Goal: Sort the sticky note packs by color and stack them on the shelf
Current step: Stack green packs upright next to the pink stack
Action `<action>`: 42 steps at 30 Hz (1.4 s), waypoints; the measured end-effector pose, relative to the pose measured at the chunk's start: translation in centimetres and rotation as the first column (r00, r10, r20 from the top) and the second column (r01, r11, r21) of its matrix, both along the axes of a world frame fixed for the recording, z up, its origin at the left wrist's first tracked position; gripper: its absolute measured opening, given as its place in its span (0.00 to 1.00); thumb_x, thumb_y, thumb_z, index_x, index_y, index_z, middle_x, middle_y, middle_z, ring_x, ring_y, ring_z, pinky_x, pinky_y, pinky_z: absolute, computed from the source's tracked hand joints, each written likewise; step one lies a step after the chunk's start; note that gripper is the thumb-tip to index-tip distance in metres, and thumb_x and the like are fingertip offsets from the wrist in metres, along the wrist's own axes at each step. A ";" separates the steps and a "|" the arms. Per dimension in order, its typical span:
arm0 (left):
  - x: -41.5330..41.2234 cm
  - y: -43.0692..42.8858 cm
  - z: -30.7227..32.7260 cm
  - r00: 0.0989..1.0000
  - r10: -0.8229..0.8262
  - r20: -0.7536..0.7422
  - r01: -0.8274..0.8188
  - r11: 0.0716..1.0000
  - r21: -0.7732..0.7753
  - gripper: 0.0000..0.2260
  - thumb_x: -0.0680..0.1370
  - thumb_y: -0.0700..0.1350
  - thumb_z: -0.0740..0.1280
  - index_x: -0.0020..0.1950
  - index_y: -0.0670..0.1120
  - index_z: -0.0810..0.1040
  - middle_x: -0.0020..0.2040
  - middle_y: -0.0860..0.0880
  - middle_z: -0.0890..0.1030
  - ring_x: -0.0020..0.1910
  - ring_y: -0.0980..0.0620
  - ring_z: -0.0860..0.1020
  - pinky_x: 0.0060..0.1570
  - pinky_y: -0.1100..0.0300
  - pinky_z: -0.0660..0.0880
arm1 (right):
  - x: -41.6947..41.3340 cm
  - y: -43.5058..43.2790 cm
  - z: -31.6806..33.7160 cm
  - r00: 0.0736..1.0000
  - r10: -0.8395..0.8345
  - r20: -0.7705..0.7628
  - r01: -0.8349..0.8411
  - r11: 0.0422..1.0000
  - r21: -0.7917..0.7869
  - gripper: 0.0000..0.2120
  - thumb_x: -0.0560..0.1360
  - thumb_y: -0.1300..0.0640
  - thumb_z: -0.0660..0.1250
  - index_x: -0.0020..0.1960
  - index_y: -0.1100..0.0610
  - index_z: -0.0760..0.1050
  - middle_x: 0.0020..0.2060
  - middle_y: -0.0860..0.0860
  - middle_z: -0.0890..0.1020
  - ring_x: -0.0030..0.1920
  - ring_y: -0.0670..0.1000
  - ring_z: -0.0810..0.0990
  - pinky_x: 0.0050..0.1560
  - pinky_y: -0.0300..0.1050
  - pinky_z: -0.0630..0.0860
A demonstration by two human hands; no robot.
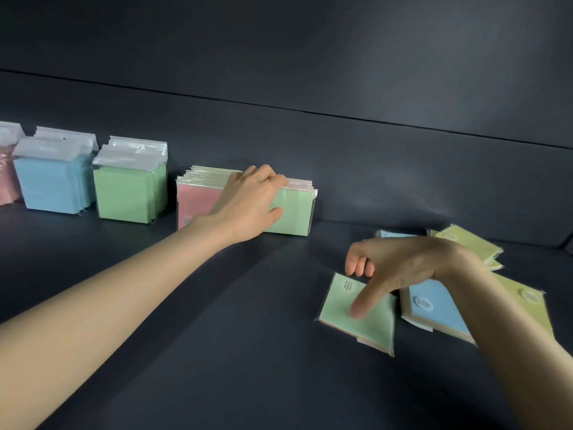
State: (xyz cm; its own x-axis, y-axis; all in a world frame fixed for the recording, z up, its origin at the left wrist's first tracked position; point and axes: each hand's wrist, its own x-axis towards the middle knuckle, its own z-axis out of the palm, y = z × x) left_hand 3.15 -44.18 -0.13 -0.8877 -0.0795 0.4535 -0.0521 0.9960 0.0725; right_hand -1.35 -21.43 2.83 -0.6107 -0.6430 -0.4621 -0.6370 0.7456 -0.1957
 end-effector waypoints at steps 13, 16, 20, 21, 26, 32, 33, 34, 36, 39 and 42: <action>4.2 3.1 -1.6 0.926 -0.370 0.075 0.159 0.562 0.812 0.13 0.75 0.45 0.70 0.59 0.48 0.78 0.43 0.53 0.78 0.38 0.56 0.78 0.47 0.63 0.75 | -0.5 -2.3 -2.9 0.997 0.006 0.079 0.050 0.721 -0.692 0.23 0.61 0.62 0.80 0.51 0.46 0.77 0.51 0.47 0.79 0.51 0.43 0.78 0.54 0.37 0.74; 4.3 2.1 -1.0 0.933 -0.358 0.042 0.153 0.498 0.853 0.09 0.74 0.39 0.71 0.51 0.51 0.79 0.43 0.48 0.78 0.38 0.53 0.79 0.46 0.63 0.76 | -0.5 -3.3 -3.7 0.994 -0.065 0.086 0.108 0.592 -0.799 0.29 0.58 0.62 0.80 0.50 0.39 0.74 0.55 0.48 0.75 0.54 0.49 0.79 0.58 0.49 0.77; 4.4 1.1 -1.4 0.952 -0.304 -0.024 0.147 0.386 0.911 0.08 0.74 0.35 0.69 0.51 0.44 0.76 0.47 0.47 0.76 0.42 0.51 0.80 0.46 0.59 0.80 | -0.9 -3.6 -4.1 0.966 -0.199 0.165 0.246 0.518 -0.819 0.27 0.64 0.59 0.78 0.58 0.51 0.70 0.52 0.51 0.80 0.49 0.49 0.81 0.51 0.47 0.80; 4.4 1.1 -1.5 0.956 -0.295 -0.011 0.133 0.398 0.908 0.08 0.74 0.35 0.70 0.50 0.42 0.75 0.47 0.47 0.76 0.43 0.50 0.80 0.46 0.57 0.80 | -0.8 -3.6 -4.1 0.952 -0.189 0.242 0.305 0.486 -0.819 0.25 0.66 0.62 0.77 0.59 0.55 0.70 0.49 0.52 0.81 0.47 0.50 0.82 0.49 0.47 0.81; 3.9 1.2 -2.2 0.996 -0.086 -0.001 0.074 0.858 0.507 0.15 0.73 0.45 0.72 0.56 0.47 0.72 0.52 0.53 0.76 0.49 0.54 0.75 0.49 0.59 0.74 | -1.4 -4.6 -4.5 0.964 -0.227 0.137 0.225 0.425 -0.877 0.15 0.68 0.65 0.73 0.48 0.52 0.72 0.44 0.51 0.81 0.44 0.52 0.82 0.45 0.43 0.80; 2.5 -0.4 -1.6 0.993 -0.025 -0.115 0.037 0.994 0.099 0.22 0.74 0.47 0.69 0.67 0.47 0.68 0.61 0.49 0.71 0.60 0.48 0.69 0.57 0.55 0.67 | -2.3 -7.3 -5.0 0.923 -0.267 -0.278 -0.071 0.592 -0.803 0.21 0.71 0.64 0.70 0.63 0.55 0.74 0.54 0.50 0.67 0.52 0.52 0.74 0.48 0.29 0.66; 2.2 -0.6 -1.7 0.995 -0.022 -0.098 0.024 1.000 0.010 0.23 0.75 0.48 0.69 0.68 0.46 0.68 0.62 0.48 0.70 0.61 0.47 0.68 0.58 0.55 0.65 | -2.4 -7.7 -5.0 0.911 -0.270 -0.311 -0.087 0.612 -0.786 0.23 0.72 0.64 0.70 0.65 0.56 0.72 0.56 0.51 0.66 0.53 0.53 0.73 0.51 0.32 0.66; 1.9 -0.9 -1.6 0.996 -0.021 -0.089 0.015 0.997 -0.069 0.24 0.75 0.50 0.68 0.69 0.46 0.67 0.64 0.48 0.69 0.62 0.46 0.67 0.58 0.55 0.64 | -2.6 -7.9 -5.1 0.899 -0.274 -0.342 -0.100 0.631 -0.769 0.25 0.71 0.63 0.70 0.66 0.56 0.70 0.58 0.52 0.65 0.54 0.55 0.73 0.53 0.37 0.69; 1.3 -1.4 -1.4 0.998 -0.017 -0.065 0.006 0.986 -0.168 0.26 0.76 0.51 0.66 0.72 0.46 0.65 0.69 0.48 0.67 0.67 0.46 0.65 0.60 0.54 0.59 | -3.0 -8.4 -5.3 0.886 -0.276 -0.373 -0.115 0.649 -0.752 0.28 0.71 0.63 0.71 0.68 0.55 0.66 0.61 0.53 0.63 0.55 0.58 0.73 0.55 0.47 0.74; 0.1 -2.4 -0.6 0.998 -0.014 0.054 0.025 0.978 -0.205 0.26 0.78 0.51 0.62 0.75 0.48 0.60 0.75 0.50 0.60 0.74 0.50 0.56 0.66 0.53 0.52 | -3.3 -8.7 -5.2 0.894 -0.301 -0.331 -0.044 0.677 -0.735 0.35 0.69 0.61 0.73 0.71 0.55 0.61 0.63 0.53 0.62 0.59 0.58 0.71 0.56 0.54 0.75; -0.7 -2.9 0.0 0.987 -0.046 0.157 0.076 0.978 -0.193 0.24 0.79 0.50 0.62 0.74 0.50 0.62 0.75 0.51 0.62 0.74 0.52 0.58 0.69 0.54 0.50 | -3.5 -8.5 -4.9 0.918 -0.327 -0.226 0.090 0.723 -0.685 0.40 0.67 0.63 0.71 0.73 0.54 0.55 0.62 0.54 0.69 0.55 0.58 0.76 0.55 0.54 0.76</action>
State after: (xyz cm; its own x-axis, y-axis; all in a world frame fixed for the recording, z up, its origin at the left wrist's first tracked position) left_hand 2.50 -47.08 -0.14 -0.9473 0.0550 0.3155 0.0142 0.9914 -0.1303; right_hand -4.86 -29.97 -2.11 -0.7969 -0.5463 0.2578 -0.5935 0.6286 -0.5026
